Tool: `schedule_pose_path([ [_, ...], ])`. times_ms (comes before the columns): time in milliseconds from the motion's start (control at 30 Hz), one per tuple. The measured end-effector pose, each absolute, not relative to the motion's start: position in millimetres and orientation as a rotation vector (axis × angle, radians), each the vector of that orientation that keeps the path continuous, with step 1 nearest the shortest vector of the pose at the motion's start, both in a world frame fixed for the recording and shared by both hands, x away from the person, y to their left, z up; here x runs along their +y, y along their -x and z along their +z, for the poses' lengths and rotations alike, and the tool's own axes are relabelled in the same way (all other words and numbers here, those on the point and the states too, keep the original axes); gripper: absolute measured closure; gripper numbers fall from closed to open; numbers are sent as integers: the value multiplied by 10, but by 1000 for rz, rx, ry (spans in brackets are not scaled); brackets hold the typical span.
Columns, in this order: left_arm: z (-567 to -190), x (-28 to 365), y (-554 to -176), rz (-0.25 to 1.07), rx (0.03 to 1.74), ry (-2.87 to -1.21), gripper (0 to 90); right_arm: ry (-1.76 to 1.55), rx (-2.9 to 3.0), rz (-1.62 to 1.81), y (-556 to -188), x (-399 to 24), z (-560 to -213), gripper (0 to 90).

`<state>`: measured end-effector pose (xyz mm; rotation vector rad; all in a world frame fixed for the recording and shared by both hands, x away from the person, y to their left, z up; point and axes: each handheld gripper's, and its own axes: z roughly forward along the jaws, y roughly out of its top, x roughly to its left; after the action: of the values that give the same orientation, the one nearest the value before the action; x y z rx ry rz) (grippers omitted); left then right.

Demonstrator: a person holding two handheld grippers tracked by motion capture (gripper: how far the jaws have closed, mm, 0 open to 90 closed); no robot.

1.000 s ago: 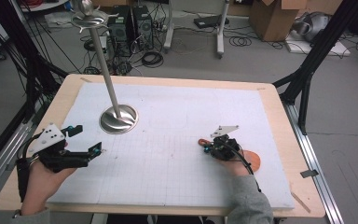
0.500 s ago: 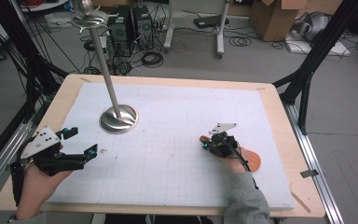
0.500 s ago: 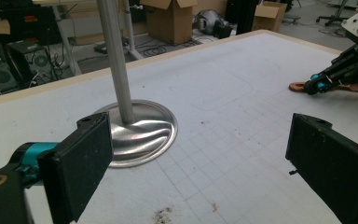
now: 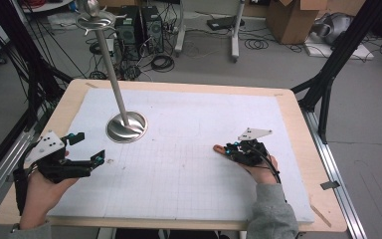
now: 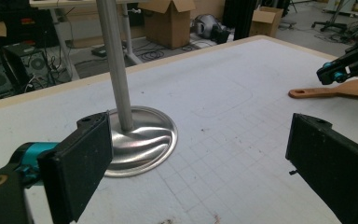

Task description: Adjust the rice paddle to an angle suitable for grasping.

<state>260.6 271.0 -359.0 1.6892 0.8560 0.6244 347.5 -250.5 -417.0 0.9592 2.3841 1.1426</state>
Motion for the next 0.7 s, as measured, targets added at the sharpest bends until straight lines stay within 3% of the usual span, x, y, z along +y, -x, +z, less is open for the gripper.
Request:
schedule_pose_path([
  [100,-3594,2708,-2614,624,858,-1691,77,-936,2382,1150,-3480,-2560,-4155,693],
  [133,-3593,2709,-2617,624,858,-1694,78,-948,2372,1169,-3481,-2613,-4138,614],
  [200,-3598,2704,-2622,625,860,-1689,78,-951,2372,1175,-3484,-2631,-4133,582],
  [433,-3607,2691,-2635,620,859,-1696,78,-908,2408,1204,-3497,-2712,-4122,319],
  [467,-3609,2688,-2637,617,859,-1698,78,-894,2413,1211,-3497,-2720,-4120,238],
  [700,-3620,2700,-2633,615,864,-1697,78,-801,2436,1266,-3482,-2719,-4086,143],
])
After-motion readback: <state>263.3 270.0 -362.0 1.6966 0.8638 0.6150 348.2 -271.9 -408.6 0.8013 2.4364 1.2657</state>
